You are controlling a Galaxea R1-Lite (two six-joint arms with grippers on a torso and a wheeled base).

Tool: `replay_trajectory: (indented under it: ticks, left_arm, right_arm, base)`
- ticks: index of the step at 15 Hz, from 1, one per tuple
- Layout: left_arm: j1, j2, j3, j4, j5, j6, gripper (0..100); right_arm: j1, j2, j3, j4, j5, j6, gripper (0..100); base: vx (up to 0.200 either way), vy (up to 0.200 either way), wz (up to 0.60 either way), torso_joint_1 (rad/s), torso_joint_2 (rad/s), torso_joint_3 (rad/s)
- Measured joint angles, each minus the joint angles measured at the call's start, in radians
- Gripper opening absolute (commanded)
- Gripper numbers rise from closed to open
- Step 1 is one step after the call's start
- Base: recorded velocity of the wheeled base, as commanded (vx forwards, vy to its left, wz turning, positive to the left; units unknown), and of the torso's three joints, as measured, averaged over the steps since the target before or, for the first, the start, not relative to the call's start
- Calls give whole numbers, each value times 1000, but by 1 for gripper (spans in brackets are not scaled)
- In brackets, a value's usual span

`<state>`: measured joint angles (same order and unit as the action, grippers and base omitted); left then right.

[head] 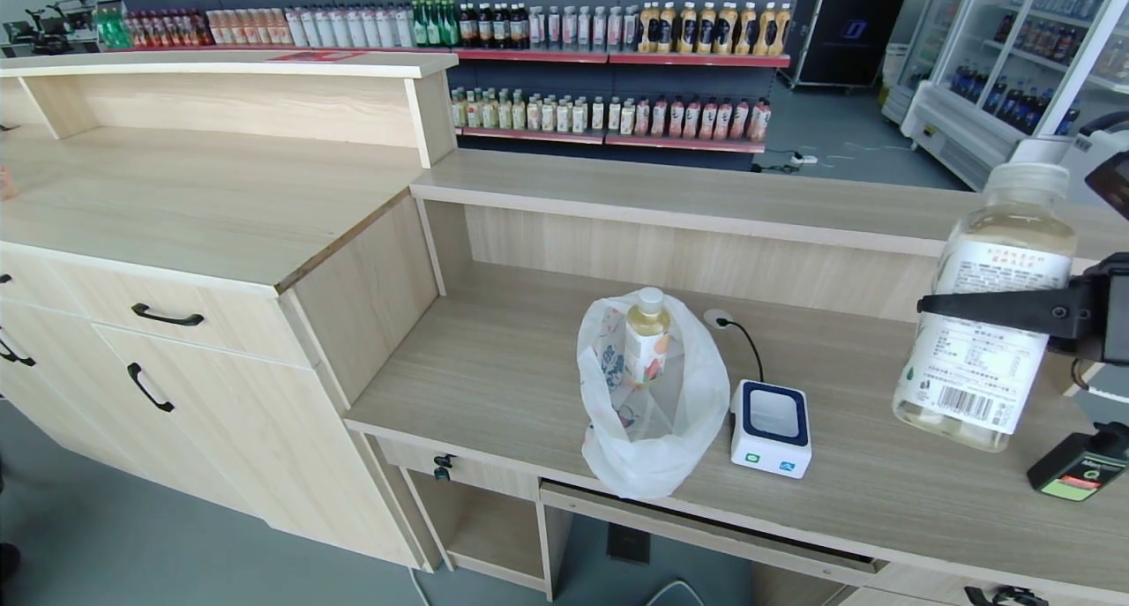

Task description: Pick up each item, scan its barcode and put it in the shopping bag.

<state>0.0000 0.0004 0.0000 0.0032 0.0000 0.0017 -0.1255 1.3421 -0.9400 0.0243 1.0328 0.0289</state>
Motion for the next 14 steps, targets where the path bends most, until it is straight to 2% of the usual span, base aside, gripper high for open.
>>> replay_trajectory:
  ticks: [2, 9, 14]
  left_arm:
    - [0, 0, 0, 0, 0, 0, 100]
    - [0, 0, 0, 0, 0, 0, 100]
    - [0, 0, 0, 0, 0, 0, 100]
  right_arm:
    - [22, -74, -8, 41, 75, 42, 0]
    - [187, -248, -33, 55, 89, 284, 0]
    - [289, -311, -27, 116, 88, 294, 0]
  base:
    - [0, 0, 0, 0, 0, 0]
    - [0, 0, 0, 0, 0, 0]
    - [0, 0, 0, 0, 0, 0]
